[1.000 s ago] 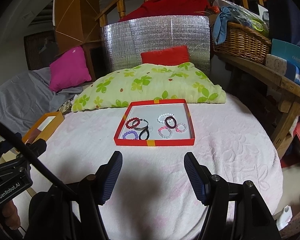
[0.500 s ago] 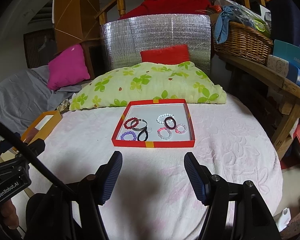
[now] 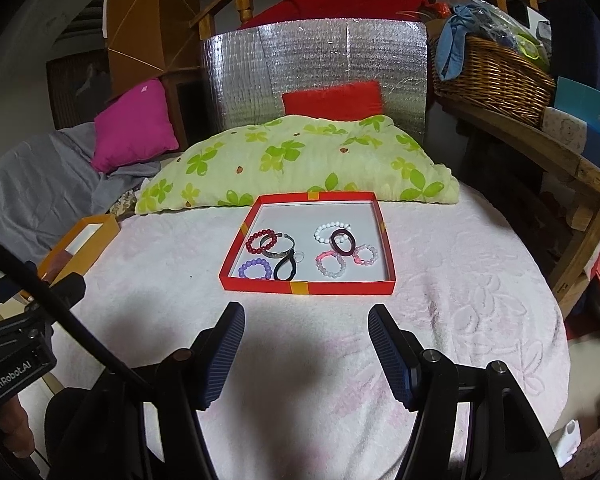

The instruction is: Organize jewelry

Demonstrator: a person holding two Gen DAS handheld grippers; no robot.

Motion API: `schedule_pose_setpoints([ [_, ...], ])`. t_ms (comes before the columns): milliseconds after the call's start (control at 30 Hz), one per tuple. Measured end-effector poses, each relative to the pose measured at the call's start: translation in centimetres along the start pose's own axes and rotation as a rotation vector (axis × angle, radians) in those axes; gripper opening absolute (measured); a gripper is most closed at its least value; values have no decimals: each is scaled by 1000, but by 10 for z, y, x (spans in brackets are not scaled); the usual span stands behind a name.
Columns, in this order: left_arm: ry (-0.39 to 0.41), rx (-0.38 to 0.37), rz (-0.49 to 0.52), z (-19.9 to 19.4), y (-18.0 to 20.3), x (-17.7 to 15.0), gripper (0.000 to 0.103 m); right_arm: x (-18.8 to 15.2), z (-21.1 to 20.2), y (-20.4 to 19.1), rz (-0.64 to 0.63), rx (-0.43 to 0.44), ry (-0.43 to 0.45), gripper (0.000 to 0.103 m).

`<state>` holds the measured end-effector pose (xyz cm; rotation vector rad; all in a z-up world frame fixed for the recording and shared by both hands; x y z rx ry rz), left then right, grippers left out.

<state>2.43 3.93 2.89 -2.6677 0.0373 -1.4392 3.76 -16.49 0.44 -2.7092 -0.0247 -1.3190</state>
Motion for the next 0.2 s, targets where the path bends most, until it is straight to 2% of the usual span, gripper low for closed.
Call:
schedule_pose_setpoints([
  [200,-15,-3,7,17,3,1,88,5,14,8,-6,-6,-12,68],
])
Point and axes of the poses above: each gripper's, at about its wrist camera, not at the fingertips, and z roughly the way its jaws point, y to its right, x to its top, the point moved 9 cm from there along z, roughly the way its jaws point, and after that the axes turned 2 degrees about z, right-handed, at the moved point
